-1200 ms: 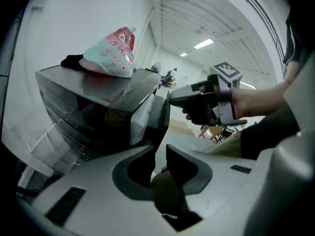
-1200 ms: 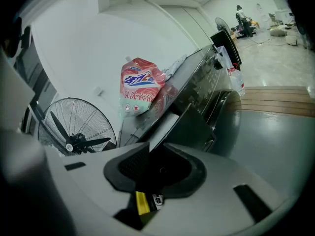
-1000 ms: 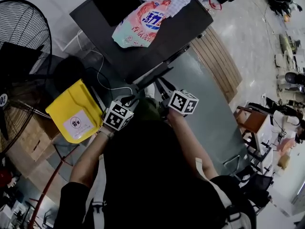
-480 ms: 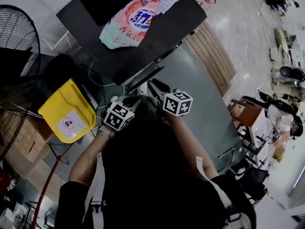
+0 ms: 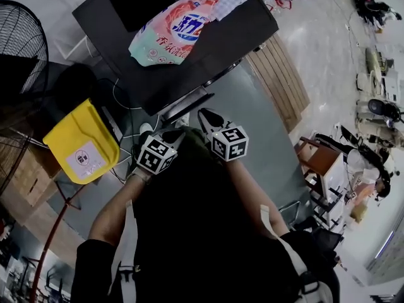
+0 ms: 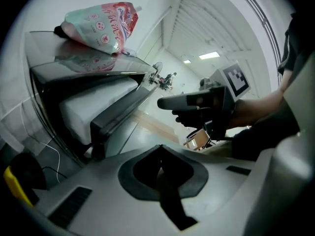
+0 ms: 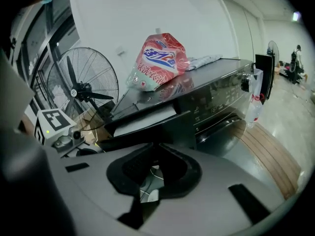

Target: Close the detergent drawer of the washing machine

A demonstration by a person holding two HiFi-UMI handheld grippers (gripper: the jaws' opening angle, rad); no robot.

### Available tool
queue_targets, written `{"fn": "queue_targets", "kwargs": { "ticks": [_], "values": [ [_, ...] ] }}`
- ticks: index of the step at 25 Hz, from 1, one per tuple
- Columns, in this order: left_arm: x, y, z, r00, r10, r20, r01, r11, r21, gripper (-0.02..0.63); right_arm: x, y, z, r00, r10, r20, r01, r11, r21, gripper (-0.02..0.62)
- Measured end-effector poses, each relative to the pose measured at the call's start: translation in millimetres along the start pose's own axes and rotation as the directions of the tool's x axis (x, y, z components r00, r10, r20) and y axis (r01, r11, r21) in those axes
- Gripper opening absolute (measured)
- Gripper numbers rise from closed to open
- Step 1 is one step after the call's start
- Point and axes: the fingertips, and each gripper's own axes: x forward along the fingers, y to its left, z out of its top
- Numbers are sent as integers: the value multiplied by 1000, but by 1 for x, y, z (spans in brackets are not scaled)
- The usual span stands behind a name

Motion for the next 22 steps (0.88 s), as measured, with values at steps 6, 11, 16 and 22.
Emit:
{"fn": "queue_targets", "kwargs": {
  "ticks": [6,11,16,22],
  "values": [
    [5,8,3,999,25,38,-22,997,-76,11,11,2,7,999,22,-35,-26,995,-99,34],
    [10,13,5,997,39,63,-29,989,-146,11,15,3,9,997,46,-62,-55,986,-159,32],
    [8,34,14,989,92,115,-66,974,-215,11,22,4,20,996,57,-62,-69,971,-229,25],
    [5,48,25,983,123,136,-84,962,-259,11,33,8,33,992,88,-88,-108,959,-263,21]
  ]
}}
